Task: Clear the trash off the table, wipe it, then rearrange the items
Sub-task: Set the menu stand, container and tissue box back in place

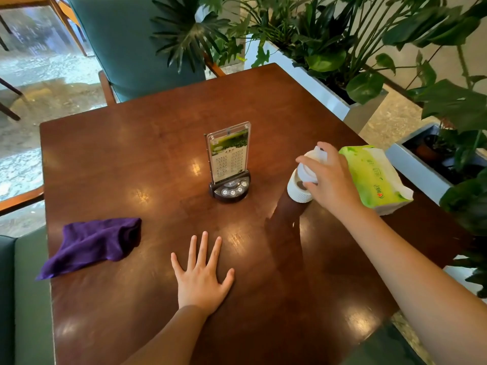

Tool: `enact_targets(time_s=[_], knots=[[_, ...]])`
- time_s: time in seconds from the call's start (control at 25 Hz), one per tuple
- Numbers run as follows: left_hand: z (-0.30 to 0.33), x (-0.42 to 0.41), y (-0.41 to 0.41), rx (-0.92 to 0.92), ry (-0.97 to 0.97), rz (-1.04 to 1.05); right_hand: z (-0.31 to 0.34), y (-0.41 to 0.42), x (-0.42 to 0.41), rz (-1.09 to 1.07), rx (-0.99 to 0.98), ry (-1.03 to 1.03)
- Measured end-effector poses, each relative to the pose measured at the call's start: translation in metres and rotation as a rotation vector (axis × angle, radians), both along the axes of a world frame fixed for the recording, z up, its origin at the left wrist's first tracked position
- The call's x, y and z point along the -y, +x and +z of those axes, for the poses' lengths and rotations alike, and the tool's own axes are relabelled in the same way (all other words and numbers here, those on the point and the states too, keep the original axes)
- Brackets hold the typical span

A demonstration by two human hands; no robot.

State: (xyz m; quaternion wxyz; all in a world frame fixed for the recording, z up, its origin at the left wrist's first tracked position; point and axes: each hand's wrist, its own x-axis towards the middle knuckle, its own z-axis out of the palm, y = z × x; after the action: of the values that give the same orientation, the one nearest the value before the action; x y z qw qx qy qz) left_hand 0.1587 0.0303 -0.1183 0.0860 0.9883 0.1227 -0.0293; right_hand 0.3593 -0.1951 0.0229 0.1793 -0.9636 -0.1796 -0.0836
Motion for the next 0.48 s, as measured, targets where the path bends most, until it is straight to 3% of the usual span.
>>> enact_targets(time_s=[0.2, 0.48], knots=[[0.001, -0.001, 0.000, -0.024, -0.003, 0.005, 0.009, -0.049, -0.041, 0.317, -0.041, 0.033], [0.002, -0.003, 0.001, -0.052, -0.012, 0.003, 0.044, -0.064, -0.128, 0.560, 0.018, 0.082]])
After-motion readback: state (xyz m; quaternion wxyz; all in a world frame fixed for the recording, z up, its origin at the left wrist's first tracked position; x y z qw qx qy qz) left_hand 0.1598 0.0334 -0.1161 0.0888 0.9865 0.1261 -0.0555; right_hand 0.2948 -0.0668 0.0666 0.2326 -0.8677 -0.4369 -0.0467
